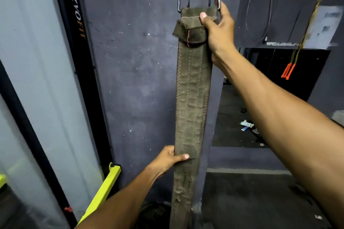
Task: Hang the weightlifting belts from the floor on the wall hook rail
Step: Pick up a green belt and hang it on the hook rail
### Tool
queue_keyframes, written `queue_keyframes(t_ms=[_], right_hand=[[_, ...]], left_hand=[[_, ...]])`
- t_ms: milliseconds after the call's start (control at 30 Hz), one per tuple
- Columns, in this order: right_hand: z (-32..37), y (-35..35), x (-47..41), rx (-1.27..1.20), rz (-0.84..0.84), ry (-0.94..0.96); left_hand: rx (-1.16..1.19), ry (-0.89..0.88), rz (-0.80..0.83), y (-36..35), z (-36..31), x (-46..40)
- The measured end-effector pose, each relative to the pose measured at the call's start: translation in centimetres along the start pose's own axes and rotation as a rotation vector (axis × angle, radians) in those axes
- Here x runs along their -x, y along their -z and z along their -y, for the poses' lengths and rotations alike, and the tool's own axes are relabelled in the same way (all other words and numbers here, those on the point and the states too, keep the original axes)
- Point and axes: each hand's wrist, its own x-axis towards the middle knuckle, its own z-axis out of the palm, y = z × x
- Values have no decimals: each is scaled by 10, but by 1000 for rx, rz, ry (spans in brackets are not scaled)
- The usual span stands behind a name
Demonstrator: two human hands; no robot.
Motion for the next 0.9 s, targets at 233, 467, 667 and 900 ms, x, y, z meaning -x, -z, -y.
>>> queue_keyframes(t_ms=[233, 467, 667, 900], right_hand=[[-16, 5, -7, -30, 5, -21], [-68, 2, 22, 68, 87, -85], [-98, 2, 55, -8, 142, -128], [-144, 24, 141, 36, 247, -193]], left_hand=[[-113, -5, 34, 13, -34, -10], [412, -375, -103, -6, -231, -38], [233, -426, -336, -10, -269, -44], [202, -503, -355, -10, -266, -51]])
